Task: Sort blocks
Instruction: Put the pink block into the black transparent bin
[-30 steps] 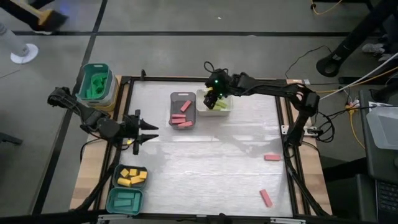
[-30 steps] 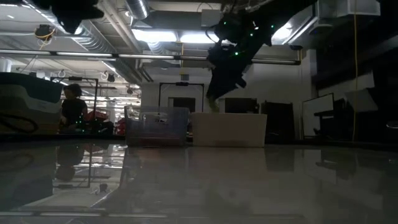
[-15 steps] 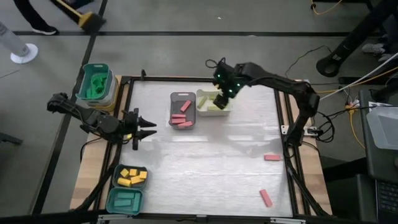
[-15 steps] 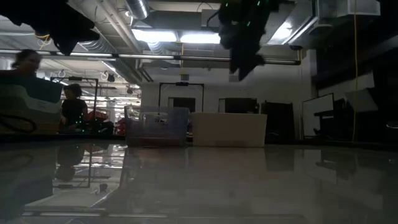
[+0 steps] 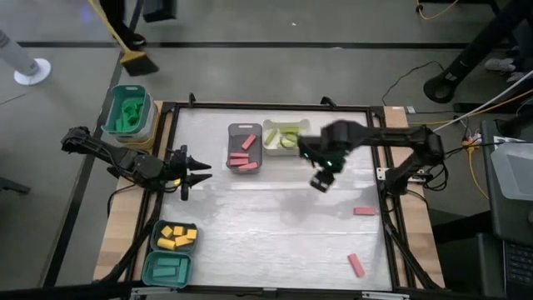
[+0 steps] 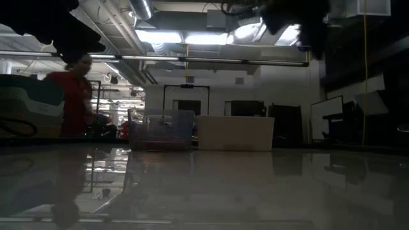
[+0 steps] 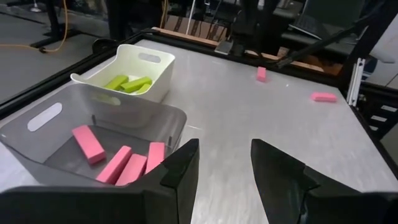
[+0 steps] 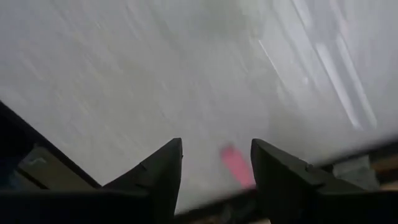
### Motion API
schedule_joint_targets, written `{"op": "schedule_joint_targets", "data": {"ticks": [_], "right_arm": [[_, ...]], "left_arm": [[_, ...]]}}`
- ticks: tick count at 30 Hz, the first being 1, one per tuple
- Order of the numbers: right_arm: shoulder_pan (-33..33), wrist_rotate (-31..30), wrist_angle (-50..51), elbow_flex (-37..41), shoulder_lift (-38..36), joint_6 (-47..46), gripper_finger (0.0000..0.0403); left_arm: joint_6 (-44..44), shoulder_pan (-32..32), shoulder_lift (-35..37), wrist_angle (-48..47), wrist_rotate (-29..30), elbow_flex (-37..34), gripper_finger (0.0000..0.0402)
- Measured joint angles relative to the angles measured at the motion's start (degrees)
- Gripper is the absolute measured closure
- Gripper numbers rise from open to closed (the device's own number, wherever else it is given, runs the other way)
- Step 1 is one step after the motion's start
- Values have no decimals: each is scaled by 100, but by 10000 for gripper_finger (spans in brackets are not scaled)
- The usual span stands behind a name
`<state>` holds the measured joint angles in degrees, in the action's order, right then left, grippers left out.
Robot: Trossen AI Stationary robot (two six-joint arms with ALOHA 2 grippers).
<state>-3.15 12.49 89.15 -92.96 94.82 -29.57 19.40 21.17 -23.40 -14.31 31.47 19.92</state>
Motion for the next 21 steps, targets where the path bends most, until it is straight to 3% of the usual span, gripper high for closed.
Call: {"op": "schedule_joint_targets", "data": {"ticks": [10, 21], "right_arm": [[1522, 246, -284, 2433, -1126, -1081, 220], [2438, 507, -1452, 4094, -1177, -1068, 220]], "left_arm": [[-38, -2, 0, -2, -45, 0, 268], [111, 0, 0, -4, -44, 0, 268]]}}
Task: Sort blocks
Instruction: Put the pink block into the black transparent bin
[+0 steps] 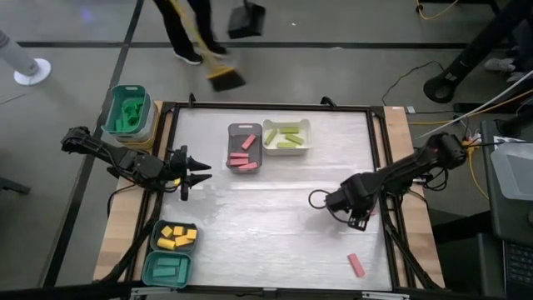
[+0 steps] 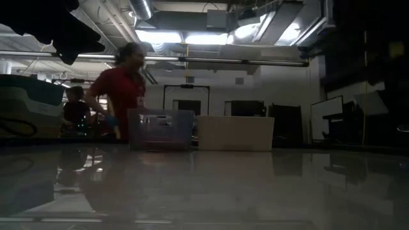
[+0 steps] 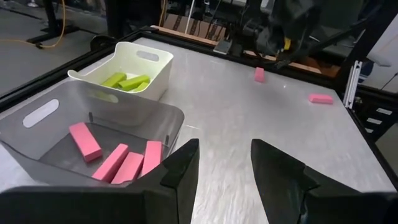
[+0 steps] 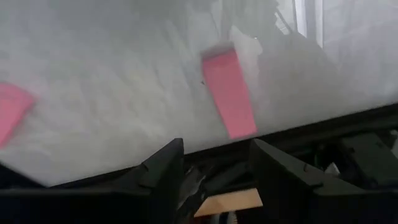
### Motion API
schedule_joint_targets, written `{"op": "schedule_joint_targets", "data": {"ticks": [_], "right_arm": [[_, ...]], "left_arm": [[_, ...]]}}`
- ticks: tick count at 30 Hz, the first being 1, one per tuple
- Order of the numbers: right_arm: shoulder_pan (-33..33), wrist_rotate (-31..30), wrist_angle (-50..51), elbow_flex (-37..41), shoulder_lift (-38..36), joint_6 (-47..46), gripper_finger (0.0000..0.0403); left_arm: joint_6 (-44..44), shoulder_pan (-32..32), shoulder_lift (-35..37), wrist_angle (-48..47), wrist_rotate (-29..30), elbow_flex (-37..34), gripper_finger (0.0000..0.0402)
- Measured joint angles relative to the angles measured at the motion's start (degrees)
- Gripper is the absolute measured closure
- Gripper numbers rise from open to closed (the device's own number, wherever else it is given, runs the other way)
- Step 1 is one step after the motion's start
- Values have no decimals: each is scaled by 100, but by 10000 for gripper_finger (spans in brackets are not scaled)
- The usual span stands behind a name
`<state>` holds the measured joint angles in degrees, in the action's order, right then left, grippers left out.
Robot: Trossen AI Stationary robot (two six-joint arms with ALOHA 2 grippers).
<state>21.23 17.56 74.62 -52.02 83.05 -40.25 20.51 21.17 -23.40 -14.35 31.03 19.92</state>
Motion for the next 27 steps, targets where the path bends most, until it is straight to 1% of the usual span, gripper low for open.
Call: {"op": "schedule_joint_targets", "data": {"ticks": [8, 13, 21, 23, 27], "right_arm": [[51, 78, -925, 978, 2, 44, 220], [51, 155, -1566, 1372, -5, 59, 220], [51, -40, -1635, 1601, -21, 82, 220], [49, -212, -1847, 1642, -1, 125, 220], [53, -85, -1682, 1463, 9, 3, 220]], "left_arm": [[125, 0, 0, 0, 1, 2, 268], [348, 0, 0, -2, 1, 2, 268], [367, 0, 0, -4, 1, 4, 268], [372, 0, 2, -4, 3, 4, 268], [390, 0, 2, -11, 4, 7, 268]]}}
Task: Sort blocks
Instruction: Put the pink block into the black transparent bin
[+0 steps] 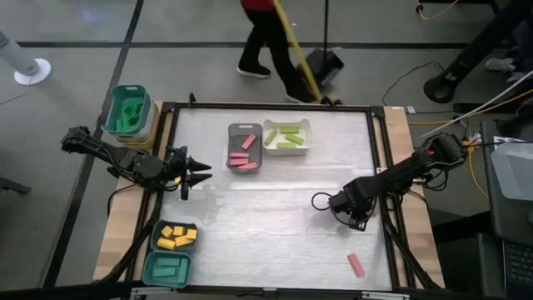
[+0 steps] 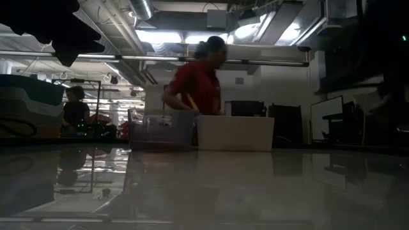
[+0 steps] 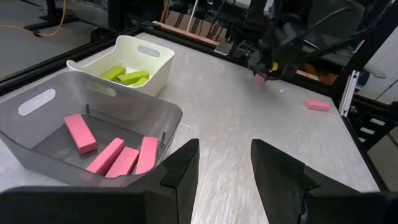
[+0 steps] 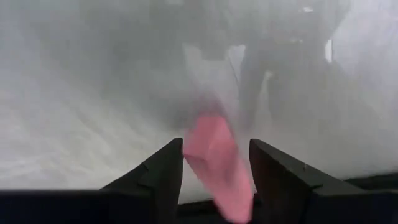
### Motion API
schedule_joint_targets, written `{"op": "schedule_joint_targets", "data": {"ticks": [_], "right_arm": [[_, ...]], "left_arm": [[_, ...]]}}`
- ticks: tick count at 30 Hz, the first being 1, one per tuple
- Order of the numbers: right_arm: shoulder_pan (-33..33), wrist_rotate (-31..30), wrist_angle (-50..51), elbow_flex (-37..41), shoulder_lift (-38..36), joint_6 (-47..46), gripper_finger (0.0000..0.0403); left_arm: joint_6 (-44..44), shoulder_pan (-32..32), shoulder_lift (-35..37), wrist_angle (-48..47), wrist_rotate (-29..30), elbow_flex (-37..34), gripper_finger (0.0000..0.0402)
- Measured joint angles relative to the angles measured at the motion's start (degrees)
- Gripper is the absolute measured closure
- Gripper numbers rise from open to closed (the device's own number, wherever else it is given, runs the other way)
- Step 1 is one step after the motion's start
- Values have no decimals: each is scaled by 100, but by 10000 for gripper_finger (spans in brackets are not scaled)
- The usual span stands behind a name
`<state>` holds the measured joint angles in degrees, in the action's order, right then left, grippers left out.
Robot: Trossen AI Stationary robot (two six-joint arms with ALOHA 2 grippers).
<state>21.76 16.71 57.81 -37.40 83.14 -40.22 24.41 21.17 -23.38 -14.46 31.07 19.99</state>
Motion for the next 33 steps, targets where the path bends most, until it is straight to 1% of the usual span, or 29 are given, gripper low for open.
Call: {"op": "schedule_joint_targets", "data": {"ticks": [2, 6, 8, 10, 13, 17, 23, 26, 31, 33], "right_arm": [[4, -6, -53, -135, 5, 38, 220], [2, -394, -5, -191, 4, 13, 220], [0, -454, 6, -155, 0, 1, 220], [-2, -351, 40, -78, 2, -3, 220], [0, -8, 39, 68, 2, -29, 220], [0, 251, 10, 328, -1, -298, 220], [-12, 643, -296, 598, -22, -476, 223], [-11, 665, -324, 555, -16, -476, 243], [-3, 682, -347, 420, -1, -483, 300], [2, 673, -400, 329, 7, -479, 302]], "left_arm": [[9, 0, -2, 0, 0, 0, 268], [30, -24, 0, -2, 4, 0, 268], [-3, -22, 0, -2, 2, 0, 268], [-4, -21, 0, 0, 2, 0, 268], [25, -20, 0, 0, 2, 0, 268], [23, -20, 0, 0, 2, 0, 268], [19, -20, 0, 0, 2, 0, 268], [19, -20, 0, 0, 2, 0, 268], [19, -20, 0, 0, 2, 0, 268], [21, -20, 0, 2, 2, 0, 268]]}}
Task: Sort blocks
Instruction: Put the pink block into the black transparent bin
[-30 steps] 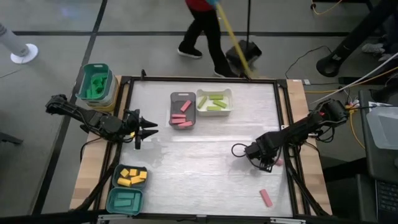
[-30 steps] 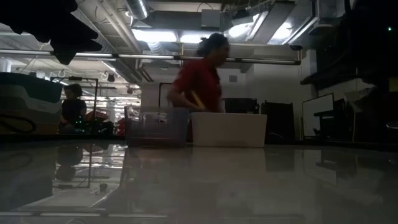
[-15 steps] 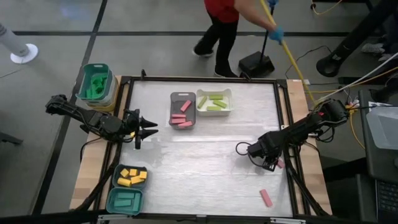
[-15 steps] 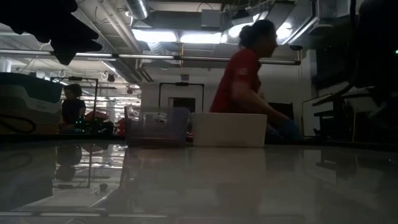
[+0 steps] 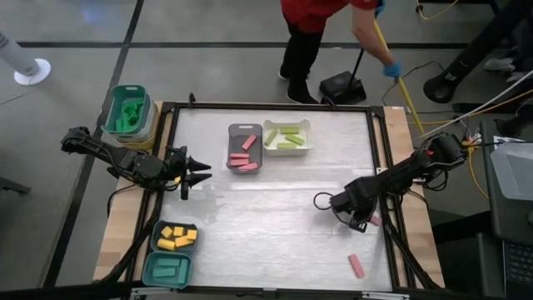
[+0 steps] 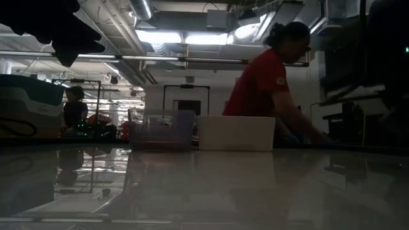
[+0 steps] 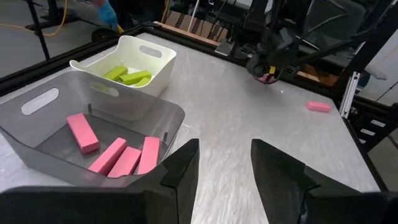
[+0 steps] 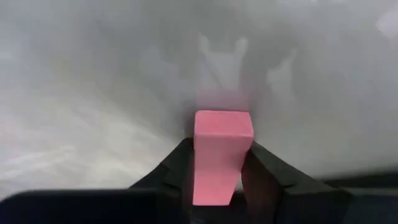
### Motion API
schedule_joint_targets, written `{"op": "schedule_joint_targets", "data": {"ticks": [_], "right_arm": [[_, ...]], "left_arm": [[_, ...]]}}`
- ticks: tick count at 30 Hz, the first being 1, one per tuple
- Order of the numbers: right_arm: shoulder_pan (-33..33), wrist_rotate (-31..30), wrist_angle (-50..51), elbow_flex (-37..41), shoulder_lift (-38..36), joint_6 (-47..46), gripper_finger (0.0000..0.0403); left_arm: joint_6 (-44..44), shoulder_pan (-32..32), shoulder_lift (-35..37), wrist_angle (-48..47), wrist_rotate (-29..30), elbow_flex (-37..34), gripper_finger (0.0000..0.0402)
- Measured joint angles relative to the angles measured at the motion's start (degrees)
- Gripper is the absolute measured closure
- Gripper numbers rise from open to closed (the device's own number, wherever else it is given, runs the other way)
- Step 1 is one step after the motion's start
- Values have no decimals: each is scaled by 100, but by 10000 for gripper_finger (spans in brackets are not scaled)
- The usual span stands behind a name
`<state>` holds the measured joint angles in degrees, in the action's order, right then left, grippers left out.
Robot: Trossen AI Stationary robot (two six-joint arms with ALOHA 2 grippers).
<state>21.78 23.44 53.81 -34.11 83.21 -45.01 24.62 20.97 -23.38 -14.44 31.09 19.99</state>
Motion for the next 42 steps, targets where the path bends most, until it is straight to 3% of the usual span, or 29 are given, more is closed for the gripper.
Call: {"op": "schedule_joint_targets", "data": {"ticks": [4, 8, 11, 15, 21, 26, 32, 42], "right_arm": [[0, -27, -599, -285, 1, -243, 302], [-35, -462, -1712, -656, -1, -573, 287], [-224, -1115, -2580, -940, -3, -754, 279], [-654, -2457, -3820, -1342, -6, -659, 290], [-1501, -3830, -6188, -1502, 32, 493, 287], [-2223, -3935, -7846, -1502, 455, 816, 279], [-2708, -3889, -9710, -1594, 1477, 793, 285], [-2744, -3762, -9739, -2933, 2971, 802, 261]], "left_arm": [[2, 0, 0, 0, 0, 0, 268], [3, 0, 0, 2, 0, 0, 268], [4, 0, 0, 4, 0, 0, 268], [-2, 0, -2, 4, 0, 0, 268], [-7, 0, 0, 4, 0, 0, 268], [-17, -1, -2, -8, 0, 0, 268], [-74, -2, -2, -39, 0, 0, 268], [-39, -2, -2, -195, 0, 0, 268]]}}
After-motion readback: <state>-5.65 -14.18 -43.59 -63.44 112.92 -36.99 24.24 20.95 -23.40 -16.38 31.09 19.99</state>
